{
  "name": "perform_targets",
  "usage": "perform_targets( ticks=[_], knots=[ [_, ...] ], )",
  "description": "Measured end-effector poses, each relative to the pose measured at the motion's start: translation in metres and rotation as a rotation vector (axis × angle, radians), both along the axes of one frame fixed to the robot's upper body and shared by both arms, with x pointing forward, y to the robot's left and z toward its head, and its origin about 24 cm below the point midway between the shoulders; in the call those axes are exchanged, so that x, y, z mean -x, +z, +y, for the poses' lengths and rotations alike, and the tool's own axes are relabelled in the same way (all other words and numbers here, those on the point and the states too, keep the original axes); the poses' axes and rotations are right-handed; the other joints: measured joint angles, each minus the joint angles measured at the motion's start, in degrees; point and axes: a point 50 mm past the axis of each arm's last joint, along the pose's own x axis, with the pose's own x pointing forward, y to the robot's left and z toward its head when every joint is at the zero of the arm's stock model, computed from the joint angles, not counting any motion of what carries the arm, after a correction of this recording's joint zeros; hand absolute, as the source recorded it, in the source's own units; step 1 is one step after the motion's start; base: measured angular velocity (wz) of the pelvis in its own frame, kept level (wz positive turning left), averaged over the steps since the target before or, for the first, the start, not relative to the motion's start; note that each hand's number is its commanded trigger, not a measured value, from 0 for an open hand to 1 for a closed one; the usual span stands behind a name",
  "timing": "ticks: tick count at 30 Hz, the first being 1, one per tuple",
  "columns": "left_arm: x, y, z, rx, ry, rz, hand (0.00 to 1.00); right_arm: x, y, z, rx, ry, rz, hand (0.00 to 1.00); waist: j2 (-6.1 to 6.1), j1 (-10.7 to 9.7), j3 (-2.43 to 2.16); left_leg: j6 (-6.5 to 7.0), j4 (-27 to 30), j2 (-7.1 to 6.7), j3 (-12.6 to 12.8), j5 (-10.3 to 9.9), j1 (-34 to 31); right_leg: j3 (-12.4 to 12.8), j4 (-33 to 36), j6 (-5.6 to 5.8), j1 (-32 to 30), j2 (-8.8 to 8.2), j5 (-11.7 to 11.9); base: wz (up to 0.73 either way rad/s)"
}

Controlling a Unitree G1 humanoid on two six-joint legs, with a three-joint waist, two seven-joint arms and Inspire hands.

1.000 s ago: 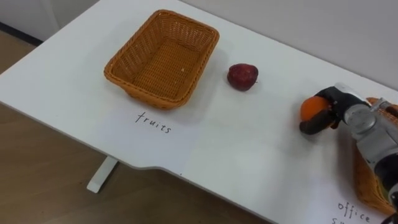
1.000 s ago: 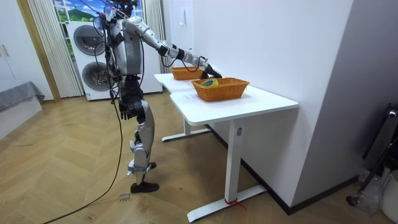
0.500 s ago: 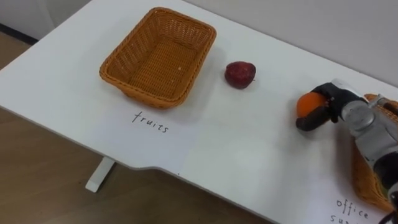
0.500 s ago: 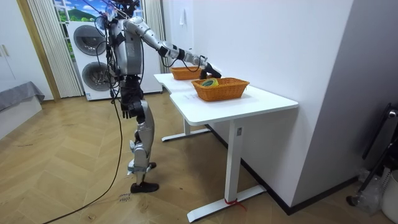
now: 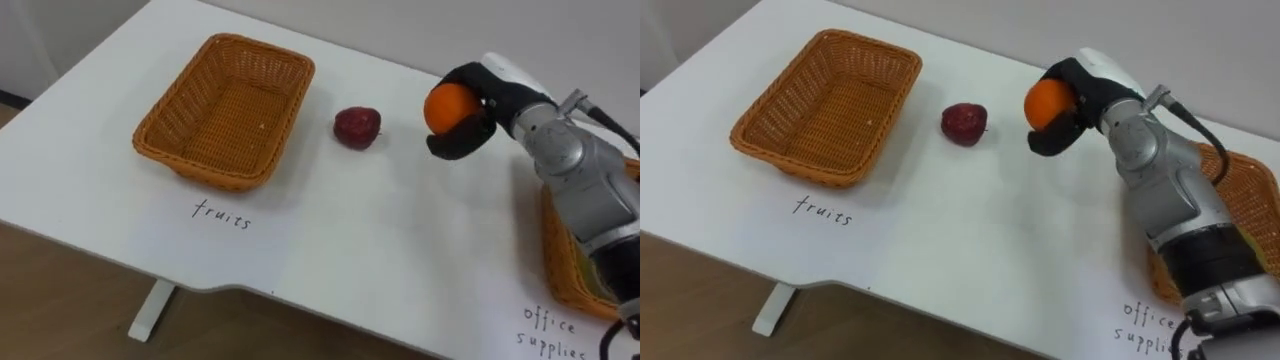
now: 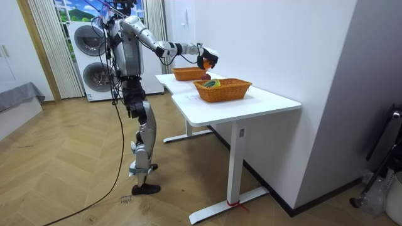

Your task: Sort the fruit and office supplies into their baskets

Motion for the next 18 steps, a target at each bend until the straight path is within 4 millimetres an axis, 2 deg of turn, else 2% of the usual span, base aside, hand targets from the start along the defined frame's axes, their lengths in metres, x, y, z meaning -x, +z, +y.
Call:
perform_targets(
  ticks=[3, 7, 13, 18],
  knots=[
    [0.002, 0.000, 0.000, 0.002, 0.011, -0.003, 0.00, 0.001, 0.011, 0.004, -0.011, 0.022, -0.042, 1.00, -0.05, -0.06, -0.16, 0.02, 0.05, -0.11, -0.10, 0.07, 0.05, -0.34, -0.02, 0.03, 0.31, -0.04, -0.02, 0.07],
    [0.006, -0.002, -0.006, 0.016, 0.015, 0.004, 0.00, 0.002, 0.015, 0.010, 0.000, 0.053, -0.044, 1.00, 0.20, -0.08, 0.03, 0.09, -0.08, -0.46, -1.25, 0.09, 1.43, -1.38, -0.11, 0.31, 2.18, -0.25, -0.20, 0.16],
    [0.005, -0.003, -0.011, 0.032, 0.014, -0.005, 0.00, 0.003, 0.020, 0.018, 0.011, 0.089, -0.049, 1.00, 0.09, 0.41, 0.05, 0.27, -0.11, -0.98, -2.65, 0.21, 2.20, -1.99, -0.08, 0.66, 3.53, -0.56, -0.43, 0.14],
    [0.011, -0.002, -0.007, 0.019, 0.016, 0.009, 0.00, 0.004, 0.021, 0.023, 0.006, 0.108, -0.050, 1.00, -1.13, 0.89, 0.45, 0.30, -0.22, -1.10, -3.25, 0.23, 2.67, -2.29, -0.08, 0.91, 4.14, -0.60, -0.59, 0.06]
  ],
)
